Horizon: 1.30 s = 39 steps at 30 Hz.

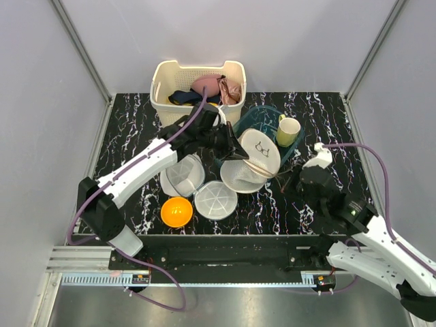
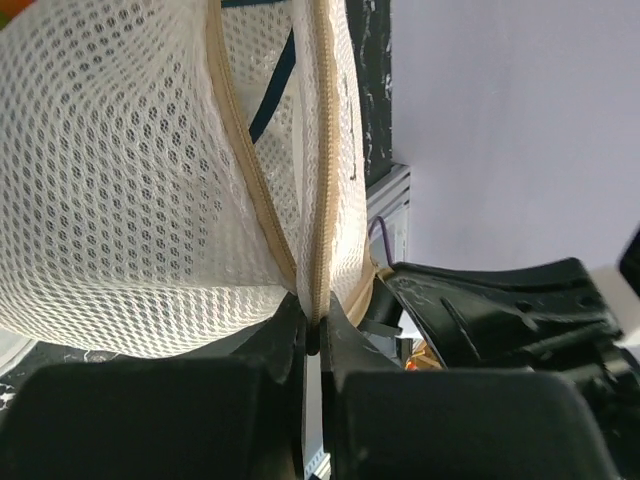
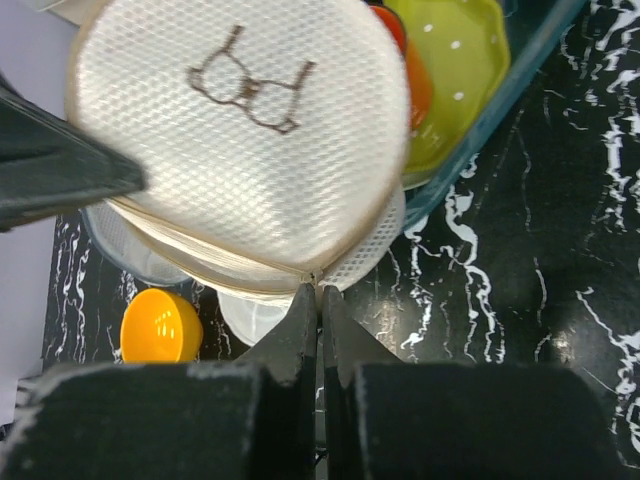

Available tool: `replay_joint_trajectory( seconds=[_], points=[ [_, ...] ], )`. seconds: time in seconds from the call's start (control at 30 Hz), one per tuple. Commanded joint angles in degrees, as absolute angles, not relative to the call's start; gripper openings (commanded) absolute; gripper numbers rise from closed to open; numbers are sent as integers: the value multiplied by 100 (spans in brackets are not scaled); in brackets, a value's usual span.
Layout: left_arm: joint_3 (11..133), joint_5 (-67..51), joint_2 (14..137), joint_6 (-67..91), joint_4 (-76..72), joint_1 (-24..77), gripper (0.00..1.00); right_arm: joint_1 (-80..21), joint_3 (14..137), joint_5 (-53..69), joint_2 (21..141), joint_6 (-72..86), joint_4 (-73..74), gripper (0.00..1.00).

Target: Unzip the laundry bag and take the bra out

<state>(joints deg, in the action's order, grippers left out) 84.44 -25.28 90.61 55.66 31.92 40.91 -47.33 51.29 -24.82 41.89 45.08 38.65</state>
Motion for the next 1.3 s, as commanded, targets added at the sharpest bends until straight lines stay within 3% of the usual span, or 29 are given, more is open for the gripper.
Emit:
replay_joint_trajectory(
  seconds=[0.0, 0.33, 0.5, 0.53, 0.57, 0.6, 0.7, 0.87, 1.03, 1.27],
  points=[
    [8894, -2768, 8851, 5274, 3024, 3806, 0, -4693, 4738, -3426, 3464, 4614, 4253, 0],
    [9606, -3893, 9027, 4685, 3173, 3762, 0, -4685, 4640, -4464, 2778, 4422, 5053, 0],
    [9615, -3982, 9070, 4623, 3190, 3797, 0, -4685, 5305, -4132, 3127, 4166, 5255, 0],
    [9607, -3964, 9070, 4623, 3190, 3814, 0, -4685, 5509, -4035, 3451, 4157, 5491, 3],
    [9598, -3912, 9062, 4588, 3199, 3858, 0, -4685, 5720, -3921, 3611, 4166, 5632, 18],
    [9589, -3868, 9079, 4570, 3234, 3884, 0, -4685, 5930, -3868, 3752, 4149, 5721, 49],
    [9457, -3736, 9079, 4483, 3243, 3999, 0, -4684, 6555, -3709, 4121, 3938, 5722, 66],
    [8957, -3551, 9035, 4421, 3050, 4095, 0, -4685, 7162, -3166, 4929, 3656, 5257, 69],
    [8745, -3419, 9018, 4228, 2971, 4201, 0, -4676, 7374, -2347, 5965, 3893, 4493, 86],
    [8525, -3358, 8947, 4070, 2962, 4263, 0, -4676, 7620, -2908, 6415, 4412, 4157, 94]
  ],
)
